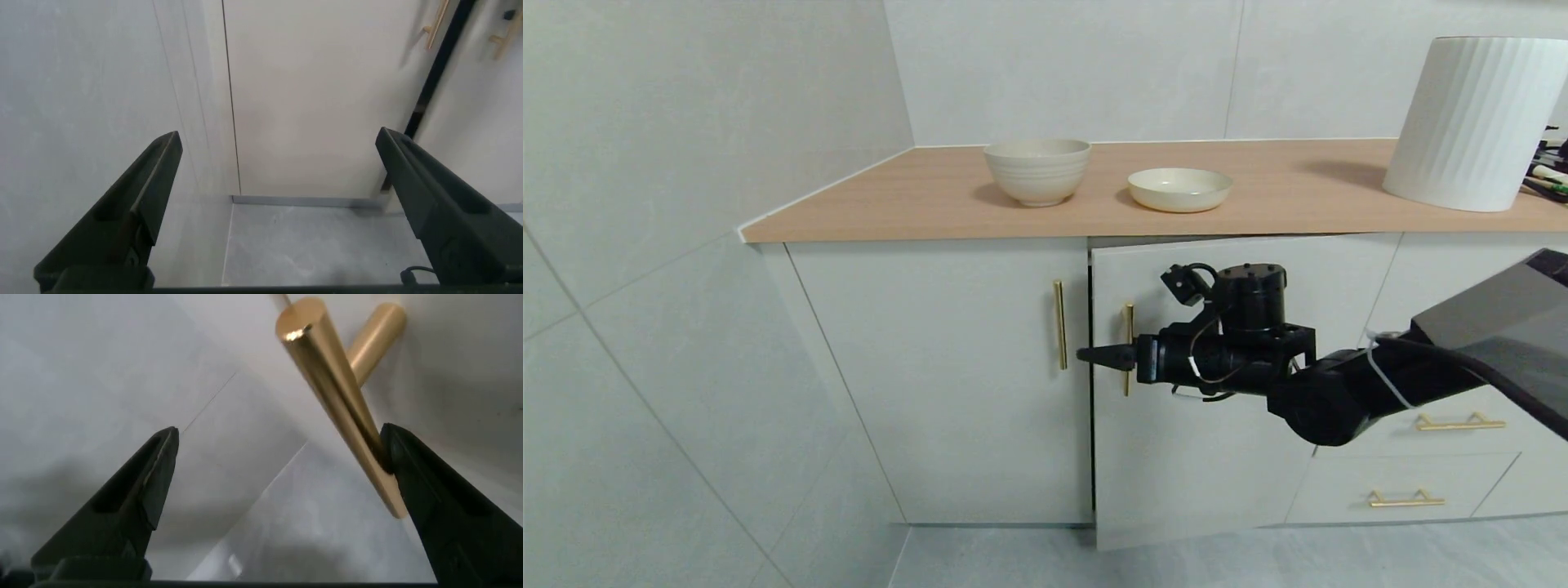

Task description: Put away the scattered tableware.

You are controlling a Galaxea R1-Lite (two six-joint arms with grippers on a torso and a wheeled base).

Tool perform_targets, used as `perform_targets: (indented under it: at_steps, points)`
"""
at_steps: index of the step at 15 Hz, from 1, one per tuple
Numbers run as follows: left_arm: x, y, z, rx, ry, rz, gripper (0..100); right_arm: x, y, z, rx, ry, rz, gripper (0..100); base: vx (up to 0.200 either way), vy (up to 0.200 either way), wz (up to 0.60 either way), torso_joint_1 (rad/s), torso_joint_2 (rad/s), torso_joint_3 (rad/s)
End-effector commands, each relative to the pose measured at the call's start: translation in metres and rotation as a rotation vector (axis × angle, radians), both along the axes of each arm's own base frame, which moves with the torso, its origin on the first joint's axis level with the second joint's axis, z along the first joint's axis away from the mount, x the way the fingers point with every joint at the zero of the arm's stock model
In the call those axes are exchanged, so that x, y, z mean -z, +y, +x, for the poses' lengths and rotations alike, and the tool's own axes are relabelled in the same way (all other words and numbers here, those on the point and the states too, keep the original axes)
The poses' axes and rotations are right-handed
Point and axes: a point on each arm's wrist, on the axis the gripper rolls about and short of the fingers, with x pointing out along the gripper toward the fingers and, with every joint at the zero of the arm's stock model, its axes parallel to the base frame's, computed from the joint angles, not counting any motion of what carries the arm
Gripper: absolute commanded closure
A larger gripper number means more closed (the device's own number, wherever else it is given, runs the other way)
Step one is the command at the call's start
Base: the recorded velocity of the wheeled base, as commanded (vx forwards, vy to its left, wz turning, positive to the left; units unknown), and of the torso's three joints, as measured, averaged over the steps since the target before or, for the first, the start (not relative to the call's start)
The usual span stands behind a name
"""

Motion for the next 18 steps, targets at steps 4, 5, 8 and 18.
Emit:
perform_targets:
  at_steps: [4,5,8,18]
  points:
    - [0.000,0.000,0.000,0.000,0.000,0.000,0,-0.019,-0.033,-0.061,-0.138,-0.014,0.047,0,0.000,0.000,0.00,0.000,0.00,0.000]
    - [0.000,0.000,0.000,0.000,0.000,0.000,0,-0.020,-0.040,-0.075,-0.164,-0.012,0.053,0,0.000,0.000,0.00,0.000,0.00,0.000]
    - [0.000,0.000,0.000,0.000,0.000,0.000,0,-0.022,-0.058,-0.106,-0.227,-0.008,0.067,0,0.000,0.000,0.00,0.000,0.00,0.000]
    - [-0.029,0.000,-0.008,-0.009,-0.146,-0.003,0,-0.013,-0.099,-0.179,-0.293,0.043,0.055,0,0.000,0.000,0.00,0.000,0.00,0.000]
